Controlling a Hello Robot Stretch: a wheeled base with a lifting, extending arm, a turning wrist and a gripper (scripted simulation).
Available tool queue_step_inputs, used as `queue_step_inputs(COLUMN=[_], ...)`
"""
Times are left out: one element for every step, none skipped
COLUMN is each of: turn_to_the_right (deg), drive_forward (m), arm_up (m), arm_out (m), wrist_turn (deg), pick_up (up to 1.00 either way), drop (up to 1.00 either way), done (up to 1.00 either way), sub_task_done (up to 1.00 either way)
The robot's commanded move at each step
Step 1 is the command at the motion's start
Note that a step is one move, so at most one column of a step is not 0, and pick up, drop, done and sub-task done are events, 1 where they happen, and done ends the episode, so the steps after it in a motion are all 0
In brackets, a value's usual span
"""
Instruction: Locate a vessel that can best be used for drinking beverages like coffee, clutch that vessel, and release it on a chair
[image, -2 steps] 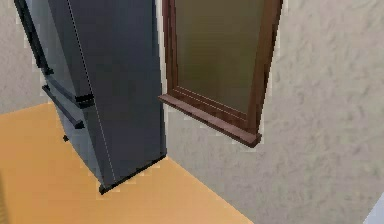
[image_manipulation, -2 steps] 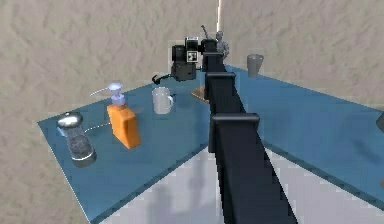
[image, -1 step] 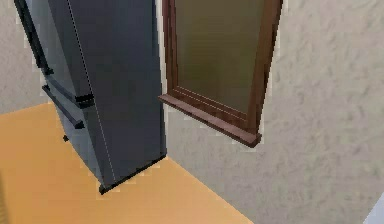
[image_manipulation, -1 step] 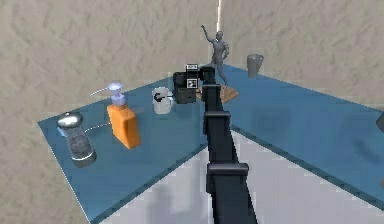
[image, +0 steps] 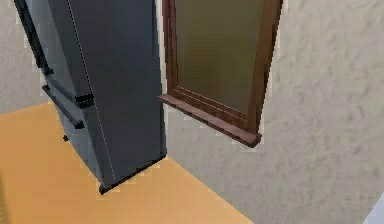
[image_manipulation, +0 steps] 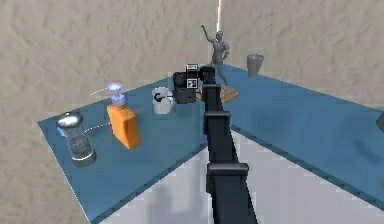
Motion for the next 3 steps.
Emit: queue_step_inputs(turn_to_the_right=[0.0, 0.0, 0.0], drive_forward=[0.0, 0.0, 0.0], arm_up=[0.08, 0.0, 0.0], arm_out=[0.0, 0.0, 0.0], wrist_turn=[0.0, -45.0, -45.0], pick_up=[0.0, 0.0, 0.0], drop=[0.0, 0.0, 0.0], done=[0.0, 0.0, 0.0], sub_task_done=[0.0, 0.0, 0.0])
